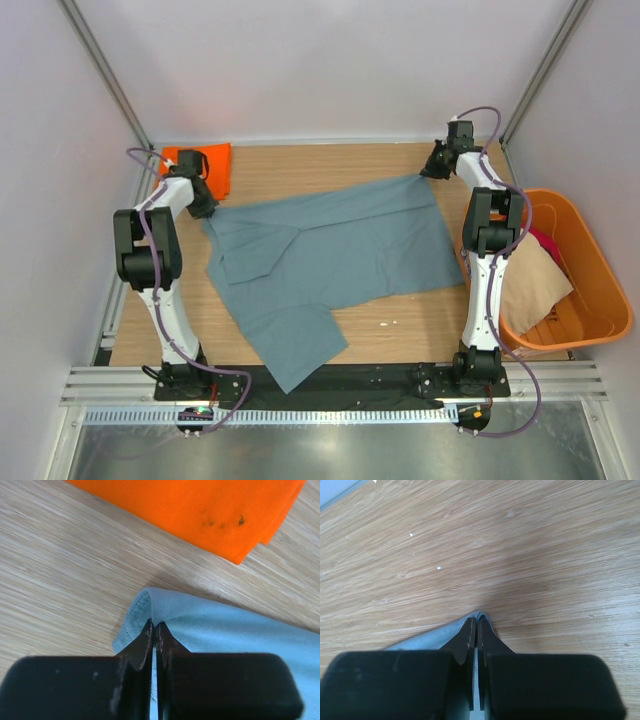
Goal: Fold and stack the t-shirts
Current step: Fold the tshirt
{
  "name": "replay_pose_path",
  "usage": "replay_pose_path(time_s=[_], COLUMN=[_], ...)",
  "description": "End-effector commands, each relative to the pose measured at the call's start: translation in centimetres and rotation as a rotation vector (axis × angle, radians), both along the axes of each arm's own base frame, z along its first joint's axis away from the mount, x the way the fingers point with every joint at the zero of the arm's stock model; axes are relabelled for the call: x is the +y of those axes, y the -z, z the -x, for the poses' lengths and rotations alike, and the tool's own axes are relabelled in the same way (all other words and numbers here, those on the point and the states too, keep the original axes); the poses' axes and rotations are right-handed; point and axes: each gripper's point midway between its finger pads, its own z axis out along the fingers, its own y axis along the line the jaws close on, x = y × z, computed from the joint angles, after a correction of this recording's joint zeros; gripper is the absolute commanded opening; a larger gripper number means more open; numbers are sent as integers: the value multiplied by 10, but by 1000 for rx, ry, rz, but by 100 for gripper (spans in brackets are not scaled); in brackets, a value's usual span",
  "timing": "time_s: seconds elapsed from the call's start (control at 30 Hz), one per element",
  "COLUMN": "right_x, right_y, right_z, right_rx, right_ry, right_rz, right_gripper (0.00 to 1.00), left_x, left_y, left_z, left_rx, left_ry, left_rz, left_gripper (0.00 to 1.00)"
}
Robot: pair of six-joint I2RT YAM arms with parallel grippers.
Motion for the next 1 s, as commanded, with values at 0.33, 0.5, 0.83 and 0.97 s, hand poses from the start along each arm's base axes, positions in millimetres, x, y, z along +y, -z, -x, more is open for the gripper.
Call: replay_pose_path(time_s=[0.33, 0.5, 0.83, 0.97], right_x=[-32, -15, -29, -27], right_y=[-54, -35, -61, -85], right_z=[-14, -19, -18, 1], right_rx=[-179, -141, -78, -39], right_ry=[172, 76, 126, 116], right_rz=[36, -29, 50, 125], right_gripper=[1, 2, 42, 45], left_x=[35, 26, 30, 30], left_y=[-31, -13, -59, -82], left_z=[-11, -15, -1, 22], left_rx=[-183, -91, -88, -66], left_ry=[-226, -171, -115, -119], left_rz=[-55, -19, -161, -235], left_gripper=[0, 0, 66, 83])
